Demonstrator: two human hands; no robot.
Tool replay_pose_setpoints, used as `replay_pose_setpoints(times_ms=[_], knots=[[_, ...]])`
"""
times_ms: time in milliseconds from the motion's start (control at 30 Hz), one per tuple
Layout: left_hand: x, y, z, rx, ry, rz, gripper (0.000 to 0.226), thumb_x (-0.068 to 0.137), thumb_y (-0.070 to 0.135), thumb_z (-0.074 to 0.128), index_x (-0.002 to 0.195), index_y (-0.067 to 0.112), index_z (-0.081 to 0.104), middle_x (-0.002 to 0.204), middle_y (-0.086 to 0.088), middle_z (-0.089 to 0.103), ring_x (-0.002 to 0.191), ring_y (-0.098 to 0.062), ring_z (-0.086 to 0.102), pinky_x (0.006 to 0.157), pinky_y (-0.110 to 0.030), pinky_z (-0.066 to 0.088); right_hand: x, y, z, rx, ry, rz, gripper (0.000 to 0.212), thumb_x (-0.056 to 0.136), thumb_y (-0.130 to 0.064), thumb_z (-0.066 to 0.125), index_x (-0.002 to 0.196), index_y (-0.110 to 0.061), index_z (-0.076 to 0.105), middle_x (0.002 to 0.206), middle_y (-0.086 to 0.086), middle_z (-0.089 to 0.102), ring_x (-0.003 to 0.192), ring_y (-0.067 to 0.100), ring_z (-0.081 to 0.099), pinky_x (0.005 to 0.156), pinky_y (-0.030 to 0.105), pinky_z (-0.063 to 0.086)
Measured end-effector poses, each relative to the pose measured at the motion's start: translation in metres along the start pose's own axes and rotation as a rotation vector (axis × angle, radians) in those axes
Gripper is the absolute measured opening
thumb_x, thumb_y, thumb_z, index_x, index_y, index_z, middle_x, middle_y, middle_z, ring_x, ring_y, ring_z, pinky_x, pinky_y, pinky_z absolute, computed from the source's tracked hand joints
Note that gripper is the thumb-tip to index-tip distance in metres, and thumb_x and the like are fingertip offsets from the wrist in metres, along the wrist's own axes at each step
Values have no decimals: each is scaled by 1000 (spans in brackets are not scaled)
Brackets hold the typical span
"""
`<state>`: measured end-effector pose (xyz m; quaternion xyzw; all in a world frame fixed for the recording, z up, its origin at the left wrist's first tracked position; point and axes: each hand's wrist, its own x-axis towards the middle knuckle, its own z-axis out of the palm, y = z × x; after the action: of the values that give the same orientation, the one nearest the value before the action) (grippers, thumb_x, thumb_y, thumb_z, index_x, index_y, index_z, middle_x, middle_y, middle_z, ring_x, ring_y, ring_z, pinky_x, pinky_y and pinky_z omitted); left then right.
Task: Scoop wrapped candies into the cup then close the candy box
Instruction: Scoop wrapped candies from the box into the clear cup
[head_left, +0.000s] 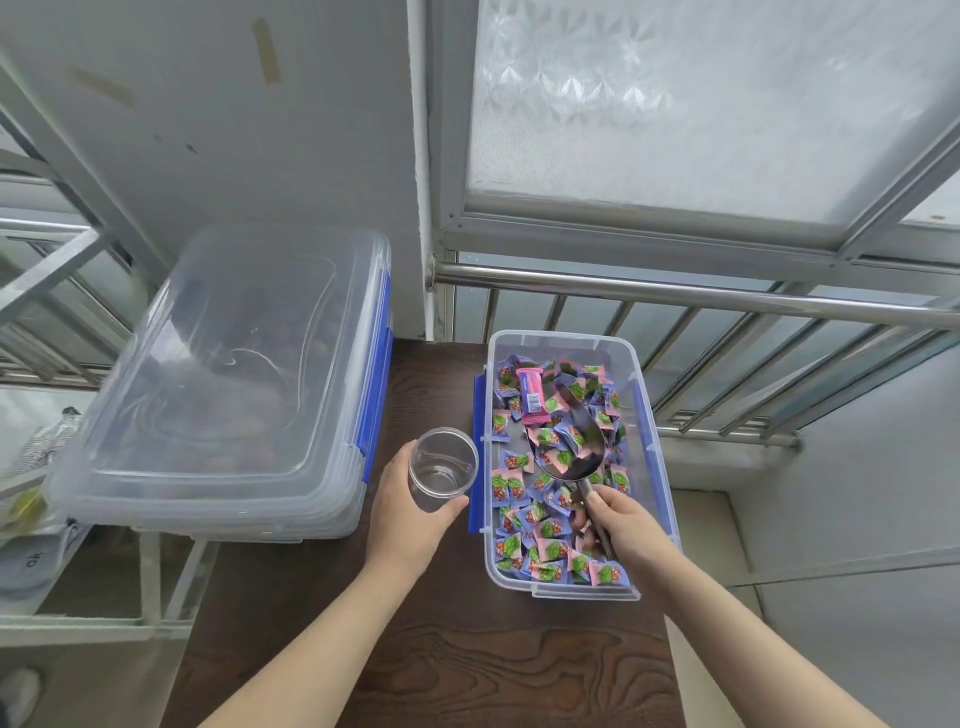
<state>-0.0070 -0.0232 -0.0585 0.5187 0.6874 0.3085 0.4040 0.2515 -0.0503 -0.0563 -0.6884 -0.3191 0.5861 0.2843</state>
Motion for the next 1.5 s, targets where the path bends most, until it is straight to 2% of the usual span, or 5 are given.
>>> replay_pose_setpoints(times_ms=[367, 833, 1100, 1367, 1500], knots=[[2, 1, -2, 14, -14, 21, 89, 74, 25, 89, 147, 27, 39, 145, 4, 50, 132, -17, 49, 98, -28, 43, 0, -1, -10, 146, 64, 119, 33, 108, -24, 35, 91, -3, 55, 66, 12, 52, 40, 15, 47, 43, 24, 35], [8, -3, 0, 46, -27, 55, 89, 73, 27, 89, 148, 28, 40, 146, 7, 50, 132, -15, 50, 102, -31, 46, -38, -20, -5, -108, -93, -41, 33, 107, -22, 36, 84, -5, 51, 61, 3, 52, 43, 13, 41, 44, 24, 33], [11, -5, 0, 67, -40, 125, 88, 70, 30, 90, 146, 31, 44, 145, 10, 50, 133, -10, 47, 104, -28, 44, -50, -60, -9, -390, -343, 29, 32, 104, -31, 44, 82, -9, 54, 62, 4, 45, 43, 12, 30, 43, 24, 24], [5, -8, 2, 112, -31, 167, 92, 73, 28, 89, 150, 26, 39, 151, 6, 45, 138, -12, 43, 111, -33, 42, -63, -143, 7, -764, -336, 14, 46, 101, -33, 51, 67, -5, 59, 39, -3, 52, 30, 15, 38, 37, 23, 38], [2, -6, 0, 109, -35, 164, 90, 74, 23, 87, 151, 24, 40, 149, 7, 45, 136, -11, 44, 109, -33, 43, -56, -164, 24, -912, -299, 42, 50, 97, -36, 54, 76, 7, 66, 57, 11, 63, 35, 21, 43, 38, 23, 40]])
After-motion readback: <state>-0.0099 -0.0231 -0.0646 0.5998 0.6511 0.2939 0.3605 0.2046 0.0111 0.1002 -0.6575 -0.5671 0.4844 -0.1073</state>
